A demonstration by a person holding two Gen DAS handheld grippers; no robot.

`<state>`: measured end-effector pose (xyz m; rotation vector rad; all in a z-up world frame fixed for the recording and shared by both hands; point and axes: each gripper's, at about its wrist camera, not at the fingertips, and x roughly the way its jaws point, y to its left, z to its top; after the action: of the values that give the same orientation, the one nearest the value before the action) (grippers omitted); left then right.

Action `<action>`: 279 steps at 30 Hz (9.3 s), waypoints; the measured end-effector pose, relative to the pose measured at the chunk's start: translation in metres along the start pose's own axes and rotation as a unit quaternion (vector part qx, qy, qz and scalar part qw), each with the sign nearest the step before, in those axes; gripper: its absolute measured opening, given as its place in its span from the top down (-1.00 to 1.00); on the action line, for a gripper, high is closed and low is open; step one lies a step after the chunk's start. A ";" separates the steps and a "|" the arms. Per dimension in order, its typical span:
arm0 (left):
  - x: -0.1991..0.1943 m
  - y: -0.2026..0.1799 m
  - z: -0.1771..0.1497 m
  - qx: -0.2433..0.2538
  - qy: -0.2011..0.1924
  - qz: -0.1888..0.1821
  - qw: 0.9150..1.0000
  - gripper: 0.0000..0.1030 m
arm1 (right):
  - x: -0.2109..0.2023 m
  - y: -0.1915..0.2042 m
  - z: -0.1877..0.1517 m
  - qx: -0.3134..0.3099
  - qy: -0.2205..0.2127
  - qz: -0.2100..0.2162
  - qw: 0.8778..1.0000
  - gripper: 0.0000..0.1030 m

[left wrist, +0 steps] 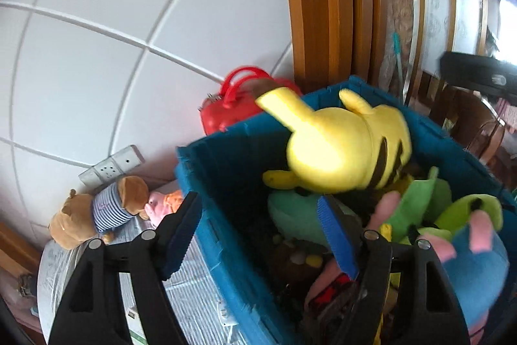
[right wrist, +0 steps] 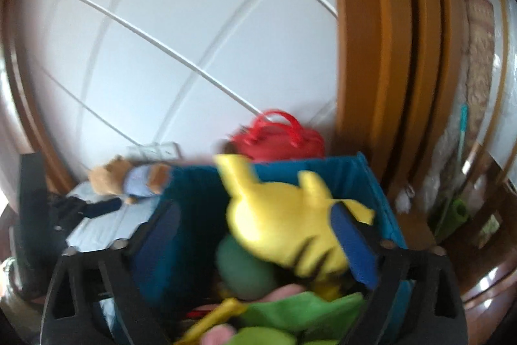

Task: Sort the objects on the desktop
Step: 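Carry the Pikachu plush into the blue crate and open both tools, then withdraw both open tools from the blue crate back over the bed, then grasp the white mosquito lamp with the right tool and lift it, then grasp the clear floss-pick case with the left tool while the right tool holds the lamp, then carry the floss case and mosquito lamp into the blue crate and release both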

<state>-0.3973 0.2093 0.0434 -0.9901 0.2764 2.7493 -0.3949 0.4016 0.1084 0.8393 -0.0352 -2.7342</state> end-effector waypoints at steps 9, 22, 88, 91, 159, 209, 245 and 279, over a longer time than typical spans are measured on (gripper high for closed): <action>-0.088 0.057 -0.049 -0.028 -0.054 0.021 0.998 -0.50 | -0.085 0.102 -0.009 -0.012 -0.082 0.059 0.995 -0.99; -0.166 0.144 -0.179 -0.066 -0.044 0.035 0.996 -0.51 | -0.119 0.255 -0.107 -0.017 -0.089 0.048 0.995 -0.99; 0.155 0.330 -0.343 -0.109 0.219 -0.001 0.970 -0.51 | 0.305 0.250 -0.297 0.101 0.185 -0.098 0.973 -0.99; 0.171 0.323 -0.333 -0.102 0.219 -0.007 0.970 -0.51 | 0.328 0.244 -0.279 0.088 0.180 -0.115 0.973 -0.98; 0.281 0.097 -0.245 0.190 0.083 -0.207 0.956 -0.51 | 0.251 0.208 -0.395 0.254 0.183 -0.259 0.914 -0.66; 0.109 0.271 -0.397 -0.111 0.217 -0.060 0.968 -0.50 | 0.260 0.266 -0.349 0.207 0.218 -0.064 0.952 -0.80; 0.035 0.255 -0.404 -0.211 0.171 0.064 0.960 -0.15 | 0.265 0.306 -0.359 0.020 0.276 0.071 0.958 0.50; -0.097 0.251 -0.318 -0.156 0.033 0.007 0.987 -0.15 | 0.082 0.362 -0.250 -0.012 0.097 0.055 0.994 0.50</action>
<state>-0.1958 -0.1221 -0.1087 -1.1556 -0.1457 2.8316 -0.2280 0.0462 -0.1064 1.0601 -0.0083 -2.5333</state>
